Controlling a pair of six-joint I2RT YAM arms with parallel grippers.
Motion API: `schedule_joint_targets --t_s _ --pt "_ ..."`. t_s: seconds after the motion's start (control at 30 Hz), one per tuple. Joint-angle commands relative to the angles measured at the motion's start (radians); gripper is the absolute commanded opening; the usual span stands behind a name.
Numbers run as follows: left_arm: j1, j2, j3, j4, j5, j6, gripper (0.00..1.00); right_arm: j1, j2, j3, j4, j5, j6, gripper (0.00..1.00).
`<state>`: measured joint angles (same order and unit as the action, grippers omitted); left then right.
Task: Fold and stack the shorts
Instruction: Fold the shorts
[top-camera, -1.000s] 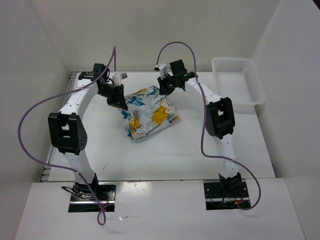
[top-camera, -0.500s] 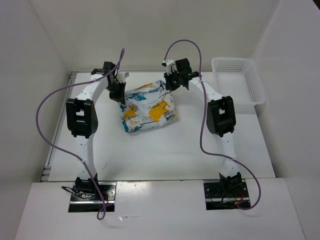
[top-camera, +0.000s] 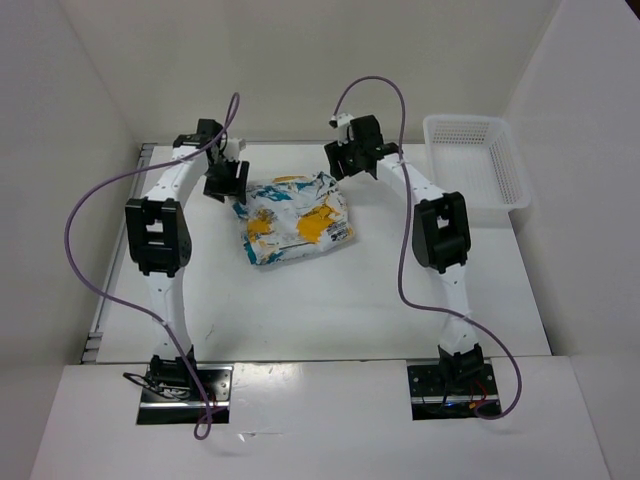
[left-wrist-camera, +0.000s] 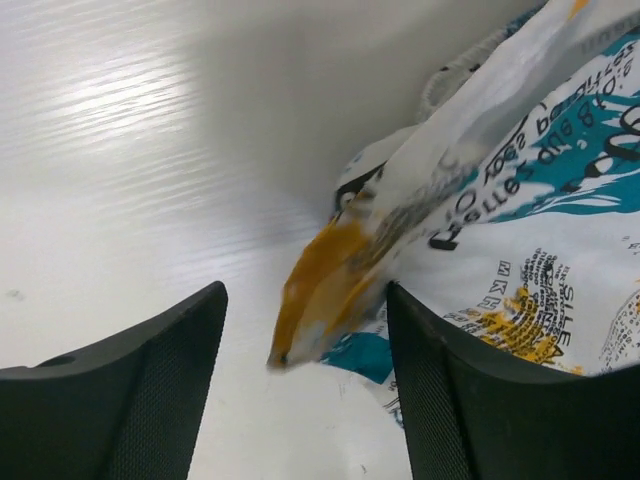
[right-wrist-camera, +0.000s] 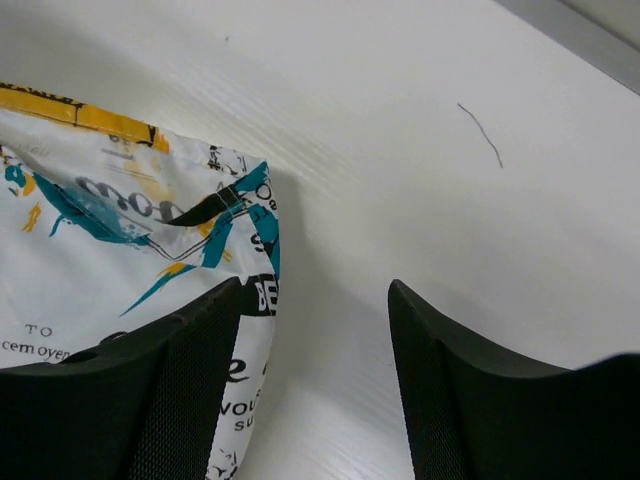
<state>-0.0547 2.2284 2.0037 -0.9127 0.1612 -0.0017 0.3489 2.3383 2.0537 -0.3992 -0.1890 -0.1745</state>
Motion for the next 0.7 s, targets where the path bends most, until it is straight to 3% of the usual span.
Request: schedule_joint_targets --t_s 0.0,0.17,0.3,0.53,0.67 --pt "0.056 -0.136 0.017 0.027 -0.029 0.002 0.73 0.002 -0.156 -0.024 0.042 0.068 0.038 0.66" --pt "0.056 -0.266 -0.060 0.028 0.148 0.002 0.78 0.002 -0.316 -0.282 -0.012 -0.114 0.099 0.67" --pt "0.056 -0.276 -0.132 0.028 0.182 0.002 0.82 0.002 -0.393 -0.501 -0.026 -0.173 0.109 0.71" --pt "0.046 -0.274 -0.281 0.038 0.337 0.002 0.82 0.002 -0.436 -0.651 0.006 -0.236 0.170 0.75" --pt "-0.017 -0.265 -0.388 0.038 0.371 0.002 0.82 0.002 -0.412 -0.685 0.040 -0.210 0.191 0.76"
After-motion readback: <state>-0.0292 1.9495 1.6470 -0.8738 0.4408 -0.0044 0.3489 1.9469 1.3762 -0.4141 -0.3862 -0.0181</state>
